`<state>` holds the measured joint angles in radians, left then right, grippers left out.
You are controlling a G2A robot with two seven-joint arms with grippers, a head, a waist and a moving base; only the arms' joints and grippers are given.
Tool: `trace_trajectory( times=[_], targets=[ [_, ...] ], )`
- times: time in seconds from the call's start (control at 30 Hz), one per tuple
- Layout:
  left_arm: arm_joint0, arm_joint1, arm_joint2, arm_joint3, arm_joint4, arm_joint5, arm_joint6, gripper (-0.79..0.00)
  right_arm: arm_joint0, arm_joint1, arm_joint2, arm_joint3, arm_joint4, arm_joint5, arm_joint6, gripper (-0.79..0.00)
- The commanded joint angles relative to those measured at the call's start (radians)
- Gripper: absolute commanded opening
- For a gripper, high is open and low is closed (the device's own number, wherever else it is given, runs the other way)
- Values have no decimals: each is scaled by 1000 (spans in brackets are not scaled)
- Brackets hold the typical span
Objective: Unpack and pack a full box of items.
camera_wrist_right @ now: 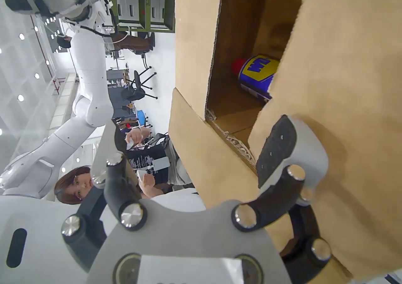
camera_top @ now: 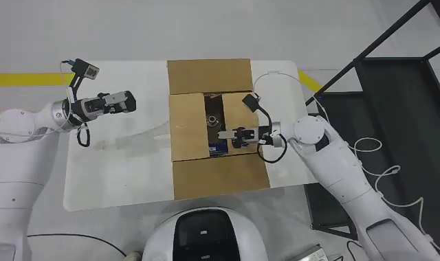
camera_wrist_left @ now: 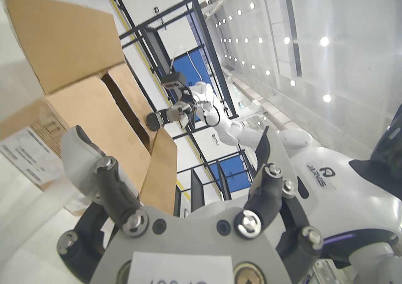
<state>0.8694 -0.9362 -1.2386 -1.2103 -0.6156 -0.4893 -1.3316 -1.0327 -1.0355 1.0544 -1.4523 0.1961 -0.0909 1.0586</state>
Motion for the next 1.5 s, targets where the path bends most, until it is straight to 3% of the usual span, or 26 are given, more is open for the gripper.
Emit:
trace_trajectory(
  times=[0.0,0.13,0.6,0.77,0.9,1.07,1.23,1.47],
  targets=[
    [39,13,0,-39,11,2,-2,0,23,-8,-25,17,25,1,16,0],
    [71,28,18,-86,3,0,0,0,36,-16,-37,31,68,-24,27,0],
    [71,28,18,-86,3,0,0,0,36,-16,-37,31,68,-24,27,0],
    [87,29,10,-117,73,52,107,0,52,-25,-61,30,68,17,-6,0],
    [94,28,3,-69,74,69,151,0,120,-51,-129,82,67,30,-14,0],
    [76,17,34,14,59,31,122,0,194,-85,-210,154,72,30,2,0],
    [46,2,53,74,39,-2,163,0,241,-115,-269,205,131,25,73,0],
    [29,-3,33,54,13,-25,186,0,284,-146,-279,230,329,-84,215,0]
  ],
)
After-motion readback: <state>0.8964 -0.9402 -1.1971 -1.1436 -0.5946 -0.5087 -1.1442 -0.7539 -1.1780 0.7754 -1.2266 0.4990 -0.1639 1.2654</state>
